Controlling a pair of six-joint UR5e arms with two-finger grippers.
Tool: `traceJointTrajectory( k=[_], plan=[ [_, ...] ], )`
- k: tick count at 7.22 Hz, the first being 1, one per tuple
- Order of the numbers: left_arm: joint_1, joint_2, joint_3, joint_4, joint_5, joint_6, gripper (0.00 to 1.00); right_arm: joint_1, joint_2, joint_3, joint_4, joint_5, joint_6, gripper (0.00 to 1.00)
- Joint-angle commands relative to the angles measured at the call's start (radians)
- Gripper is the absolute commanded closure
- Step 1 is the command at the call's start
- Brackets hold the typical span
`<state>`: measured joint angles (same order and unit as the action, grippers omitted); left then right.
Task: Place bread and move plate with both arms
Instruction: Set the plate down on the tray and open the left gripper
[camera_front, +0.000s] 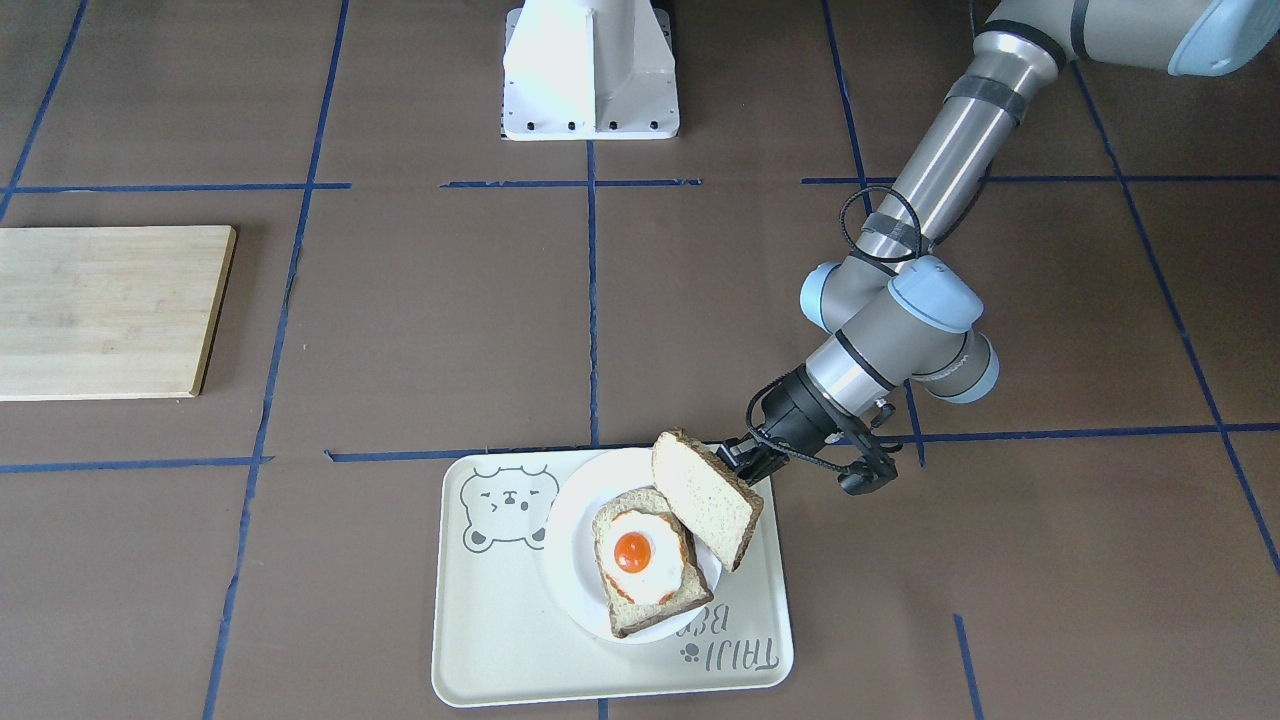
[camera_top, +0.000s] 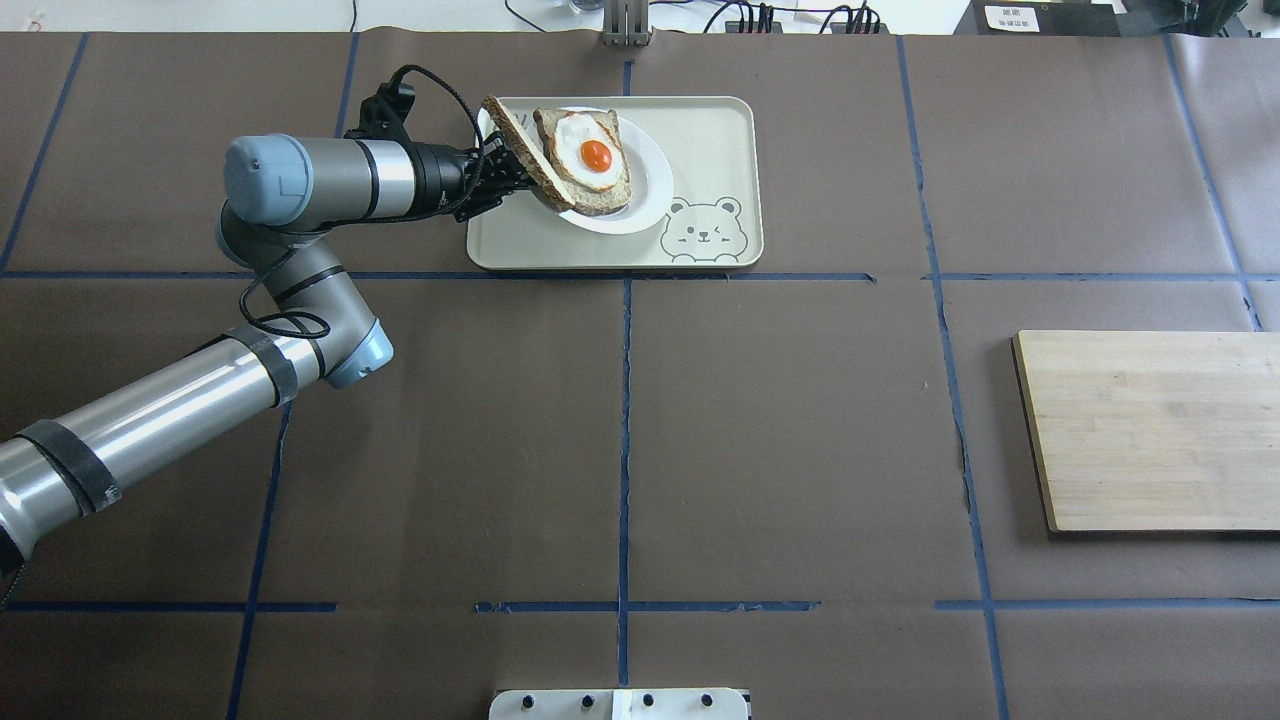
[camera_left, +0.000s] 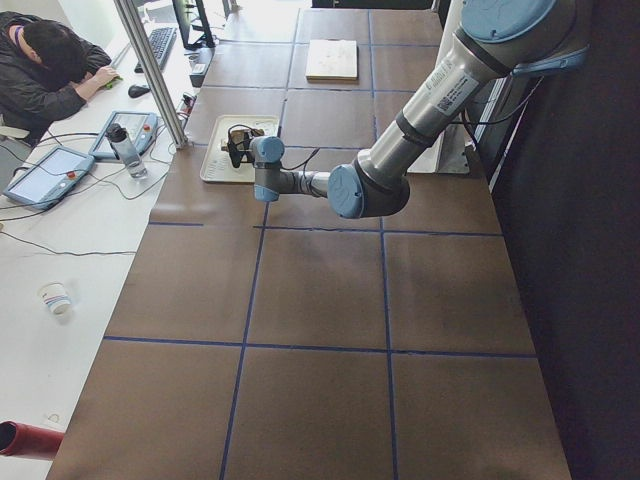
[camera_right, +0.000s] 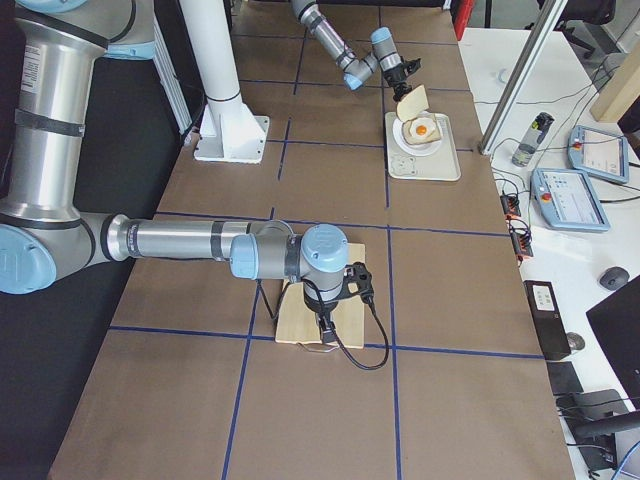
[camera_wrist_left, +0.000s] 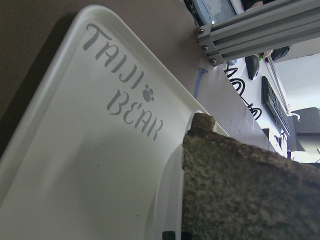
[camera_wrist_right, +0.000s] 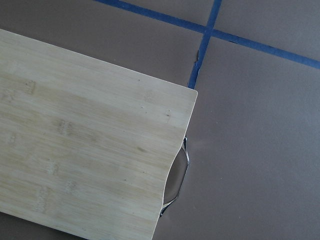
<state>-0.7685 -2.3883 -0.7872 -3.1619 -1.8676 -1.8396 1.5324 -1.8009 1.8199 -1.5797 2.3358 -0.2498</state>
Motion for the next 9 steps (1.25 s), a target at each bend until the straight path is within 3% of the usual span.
traceJointTrajectory(
  k=[1,2,5,7,8,9],
  plan=[
    [-0.003,0.003,-0.004,0.0,-0.001,0.008,0.09,0.0,0.002,0.003,0.001,0.0,0.012,0.0],
    [-0.009,0.004,-0.006,0.0,-0.002,0.032,0.0,0.0,0.002,0.006,0.001,0.0,0.018,0.0],
    [-0.029,0.017,-0.021,0.01,-0.001,0.085,0.0,0.0,0.002,0.006,0.001,0.0,0.02,0.0],
    [-0.028,0.015,-0.1,0.116,-0.002,0.085,0.0,0.0,0.002,0.004,0.001,0.0,0.02,0.0],
    [-0.037,0.02,-0.136,0.17,-0.027,0.085,0.0,0.0,0.002,0.004,0.001,0.0,0.02,0.0],
    [-0.088,0.02,-0.176,0.274,-0.156,0.091,0.0,0.0,0.002,0.004,0.001,0.002,0.02,0.0]
  ],
)
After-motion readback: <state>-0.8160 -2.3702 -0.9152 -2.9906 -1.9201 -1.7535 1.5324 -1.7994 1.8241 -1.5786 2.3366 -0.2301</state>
